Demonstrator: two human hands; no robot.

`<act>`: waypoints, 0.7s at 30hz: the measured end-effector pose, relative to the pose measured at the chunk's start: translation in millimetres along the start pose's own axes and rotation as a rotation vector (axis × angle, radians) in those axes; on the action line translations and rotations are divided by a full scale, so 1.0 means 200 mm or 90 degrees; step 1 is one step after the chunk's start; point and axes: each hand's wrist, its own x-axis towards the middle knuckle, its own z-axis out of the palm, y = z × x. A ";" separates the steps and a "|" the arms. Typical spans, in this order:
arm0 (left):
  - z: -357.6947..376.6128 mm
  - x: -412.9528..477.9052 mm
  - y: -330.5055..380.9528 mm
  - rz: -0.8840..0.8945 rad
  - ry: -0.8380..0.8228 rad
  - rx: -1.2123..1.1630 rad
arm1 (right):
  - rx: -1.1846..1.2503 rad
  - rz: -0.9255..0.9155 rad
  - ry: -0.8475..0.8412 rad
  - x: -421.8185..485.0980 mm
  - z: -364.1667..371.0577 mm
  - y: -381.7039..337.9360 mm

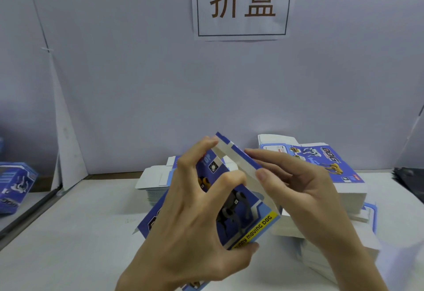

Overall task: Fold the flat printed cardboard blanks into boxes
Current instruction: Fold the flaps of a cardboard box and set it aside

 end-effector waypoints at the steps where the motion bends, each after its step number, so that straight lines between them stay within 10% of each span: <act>1: 0.00 0.00 0.00 0.001 0.002 -0.004 | -0.007 -0.001 -0.001 0.00 0.00 0.00; 21: -0.03 0.02 -0.01 -0.049 0.014 0.010 | -0.236 0.012 -0.137 -0.02 -0.01 0.01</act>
